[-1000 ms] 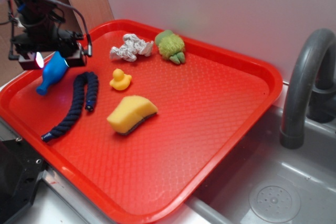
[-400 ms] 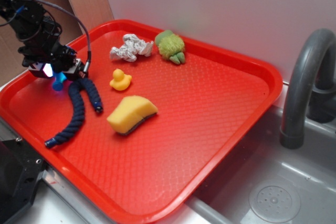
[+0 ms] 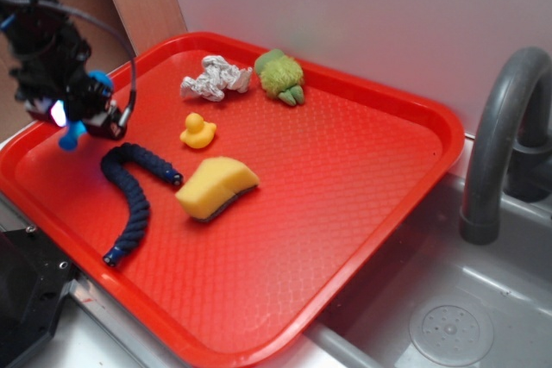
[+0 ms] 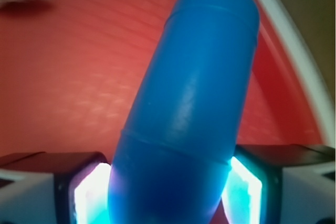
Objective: Grab the blue bottle.
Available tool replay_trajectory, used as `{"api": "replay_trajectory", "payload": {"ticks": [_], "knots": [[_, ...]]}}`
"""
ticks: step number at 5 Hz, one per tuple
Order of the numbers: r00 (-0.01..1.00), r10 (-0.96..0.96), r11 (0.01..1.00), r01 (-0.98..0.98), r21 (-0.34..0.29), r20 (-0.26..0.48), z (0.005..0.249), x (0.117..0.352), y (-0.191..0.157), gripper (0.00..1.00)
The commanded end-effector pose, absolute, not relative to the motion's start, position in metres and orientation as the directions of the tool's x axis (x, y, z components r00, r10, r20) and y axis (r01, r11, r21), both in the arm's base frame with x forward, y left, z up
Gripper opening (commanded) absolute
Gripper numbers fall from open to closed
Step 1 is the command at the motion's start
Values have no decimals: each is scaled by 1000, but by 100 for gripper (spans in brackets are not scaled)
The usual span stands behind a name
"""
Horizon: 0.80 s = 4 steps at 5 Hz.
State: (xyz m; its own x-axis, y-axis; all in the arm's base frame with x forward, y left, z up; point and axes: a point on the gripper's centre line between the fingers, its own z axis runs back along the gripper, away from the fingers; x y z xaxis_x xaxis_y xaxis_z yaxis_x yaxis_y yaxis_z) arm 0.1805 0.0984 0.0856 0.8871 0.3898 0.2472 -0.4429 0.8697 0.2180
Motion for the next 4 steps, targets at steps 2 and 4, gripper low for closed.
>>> {"api": "replay_trajectory", "payload": {"ticks": [2,4], "knots": [[986,119,968,-141,210,113,186,220,25,0],[982,63,990,-85,113,180,231,213,26,0]]}}
